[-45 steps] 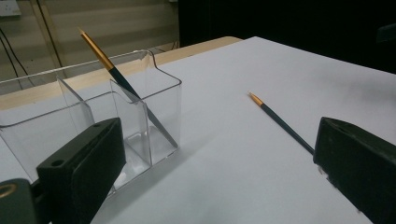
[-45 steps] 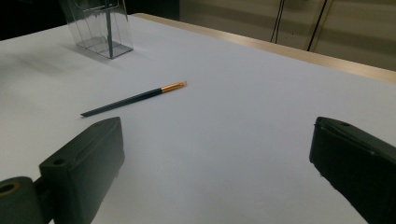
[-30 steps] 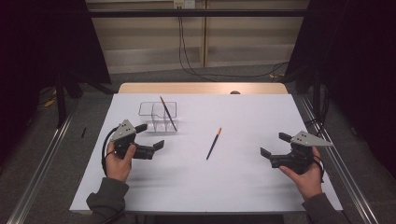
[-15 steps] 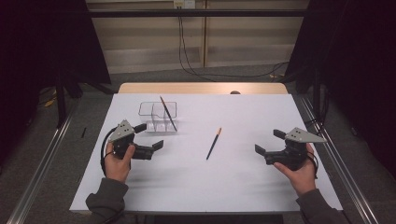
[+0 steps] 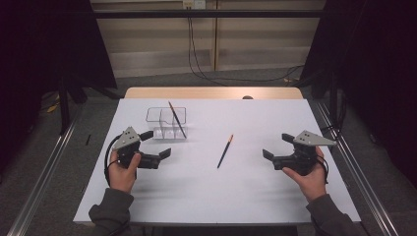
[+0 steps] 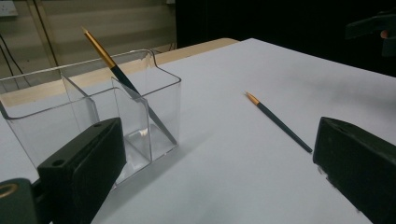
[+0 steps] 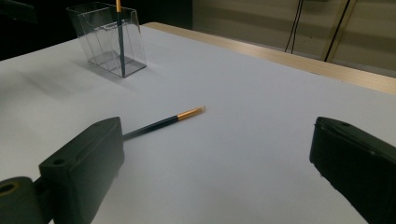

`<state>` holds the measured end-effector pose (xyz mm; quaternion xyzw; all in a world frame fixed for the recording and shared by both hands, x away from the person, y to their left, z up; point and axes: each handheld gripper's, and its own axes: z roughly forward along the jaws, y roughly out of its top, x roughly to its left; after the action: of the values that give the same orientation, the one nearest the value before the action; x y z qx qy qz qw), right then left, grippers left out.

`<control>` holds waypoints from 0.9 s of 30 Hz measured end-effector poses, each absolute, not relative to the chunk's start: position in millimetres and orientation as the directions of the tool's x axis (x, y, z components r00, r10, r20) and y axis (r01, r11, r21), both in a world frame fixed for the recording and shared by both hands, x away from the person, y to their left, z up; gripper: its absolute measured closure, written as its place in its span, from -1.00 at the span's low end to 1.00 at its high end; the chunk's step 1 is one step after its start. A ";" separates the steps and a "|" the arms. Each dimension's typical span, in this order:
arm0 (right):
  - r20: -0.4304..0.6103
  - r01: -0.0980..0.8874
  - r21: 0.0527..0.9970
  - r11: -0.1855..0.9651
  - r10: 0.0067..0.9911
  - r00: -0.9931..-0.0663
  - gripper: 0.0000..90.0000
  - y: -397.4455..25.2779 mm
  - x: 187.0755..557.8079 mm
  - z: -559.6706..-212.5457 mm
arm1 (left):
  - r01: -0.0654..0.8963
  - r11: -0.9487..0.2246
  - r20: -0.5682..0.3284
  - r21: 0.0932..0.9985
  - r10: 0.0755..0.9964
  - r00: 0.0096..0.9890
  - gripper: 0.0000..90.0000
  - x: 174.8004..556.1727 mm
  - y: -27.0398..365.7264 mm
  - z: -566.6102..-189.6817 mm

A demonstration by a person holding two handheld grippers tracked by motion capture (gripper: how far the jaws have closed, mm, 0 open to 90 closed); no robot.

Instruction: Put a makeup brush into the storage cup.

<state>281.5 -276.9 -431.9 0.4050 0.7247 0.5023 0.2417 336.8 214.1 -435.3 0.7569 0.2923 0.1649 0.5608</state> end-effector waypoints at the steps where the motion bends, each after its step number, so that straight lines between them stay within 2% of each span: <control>1: 0.060 0.347 0.924 0.162 0.834 -0.549 -0.94 -275.9 282.4 -431.3 | 0.256 -0.195 -0.084 0.947 0.618 0.781 -0.95 337.3 214.1 -435.8; 27: 0.085 0.351 0.925 0.146 0.820 -0.565 -0.94 -245.0 306.9 -418.0 | 0.246 -0.190 -0.076 0.951 0.625 0.777 -0.95 336.6 216.1 -432.2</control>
<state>306.9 -245.0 -418.0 0.4059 0.7215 0.5120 0.2291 336.6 216.1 -432.2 0.7530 0.2890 0.1672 0.5671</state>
